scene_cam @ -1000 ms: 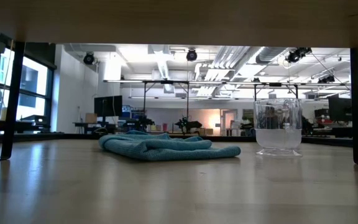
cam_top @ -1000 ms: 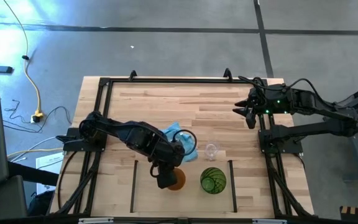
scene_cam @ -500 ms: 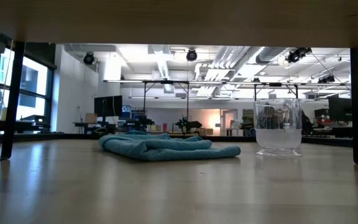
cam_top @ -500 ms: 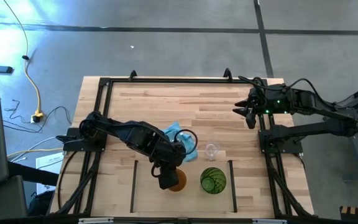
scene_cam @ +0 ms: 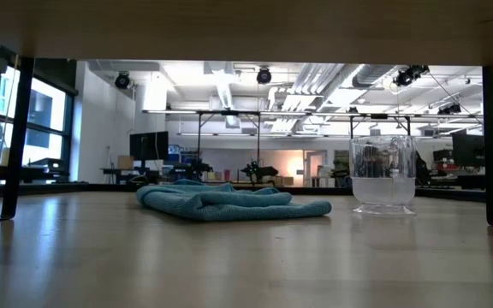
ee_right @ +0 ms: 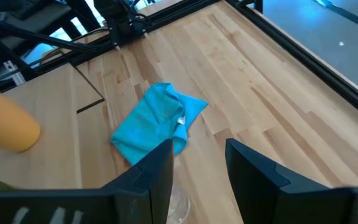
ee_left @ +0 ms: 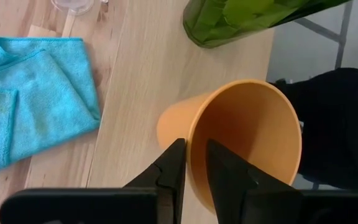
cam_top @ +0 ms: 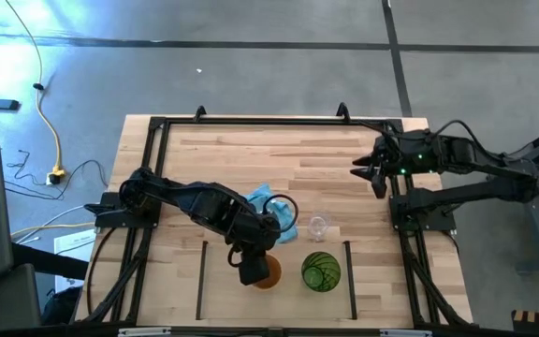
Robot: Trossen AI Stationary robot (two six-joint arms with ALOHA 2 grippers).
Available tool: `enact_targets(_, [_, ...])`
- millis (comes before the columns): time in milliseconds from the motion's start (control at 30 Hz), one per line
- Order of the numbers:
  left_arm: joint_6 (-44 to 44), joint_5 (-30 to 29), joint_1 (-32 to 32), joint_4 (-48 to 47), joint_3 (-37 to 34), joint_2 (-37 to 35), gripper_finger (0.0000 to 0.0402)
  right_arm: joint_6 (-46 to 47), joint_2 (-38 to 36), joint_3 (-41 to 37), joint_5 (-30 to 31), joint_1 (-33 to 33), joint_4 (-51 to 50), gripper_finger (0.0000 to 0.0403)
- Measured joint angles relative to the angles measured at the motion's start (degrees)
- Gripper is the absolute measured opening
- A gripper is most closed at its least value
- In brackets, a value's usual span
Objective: Stack small to large cups/mugs on shelf
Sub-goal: Put the yellow cup on the shelf
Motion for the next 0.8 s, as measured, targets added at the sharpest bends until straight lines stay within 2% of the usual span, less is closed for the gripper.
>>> enact_targets(800, [0.9, -2.1, 0.0, -1.4, -0.1, 0.1, 0.0051, 2.1, 0.0, 0.0, 1.5, 4.5, 0.0, 0.0138])
